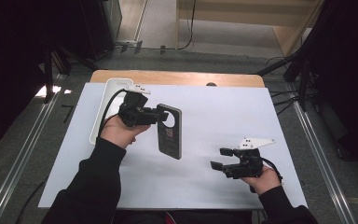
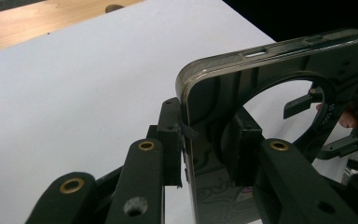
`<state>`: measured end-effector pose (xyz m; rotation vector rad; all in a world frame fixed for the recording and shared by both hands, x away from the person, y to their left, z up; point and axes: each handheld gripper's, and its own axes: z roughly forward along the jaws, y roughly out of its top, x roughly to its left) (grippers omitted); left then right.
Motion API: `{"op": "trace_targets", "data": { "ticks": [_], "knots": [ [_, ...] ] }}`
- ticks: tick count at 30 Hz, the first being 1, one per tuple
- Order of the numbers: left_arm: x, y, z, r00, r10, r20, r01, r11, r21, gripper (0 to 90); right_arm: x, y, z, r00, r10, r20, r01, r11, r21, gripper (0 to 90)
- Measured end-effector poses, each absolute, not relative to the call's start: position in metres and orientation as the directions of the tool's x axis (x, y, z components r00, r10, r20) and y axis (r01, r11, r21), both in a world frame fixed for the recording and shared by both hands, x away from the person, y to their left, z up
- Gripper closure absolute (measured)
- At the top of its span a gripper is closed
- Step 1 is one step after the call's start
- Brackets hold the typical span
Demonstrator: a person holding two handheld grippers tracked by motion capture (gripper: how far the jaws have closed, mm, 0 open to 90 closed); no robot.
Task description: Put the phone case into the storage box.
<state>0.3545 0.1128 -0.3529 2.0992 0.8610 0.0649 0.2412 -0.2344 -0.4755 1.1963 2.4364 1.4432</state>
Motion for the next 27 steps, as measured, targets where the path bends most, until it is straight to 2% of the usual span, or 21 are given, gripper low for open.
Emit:
{"op": "trace_targets", "data": {
  "ticks": [27],
  "knots": [
    [0.364,0.147,-0.339,0.714,0.659,-0.237,0.578,-0.364,0.73,70.7,0.24,-0.238,-0.48,-0.693,0.658,0.294,0.58,0.268,0.769,27.1]
  ]
}}
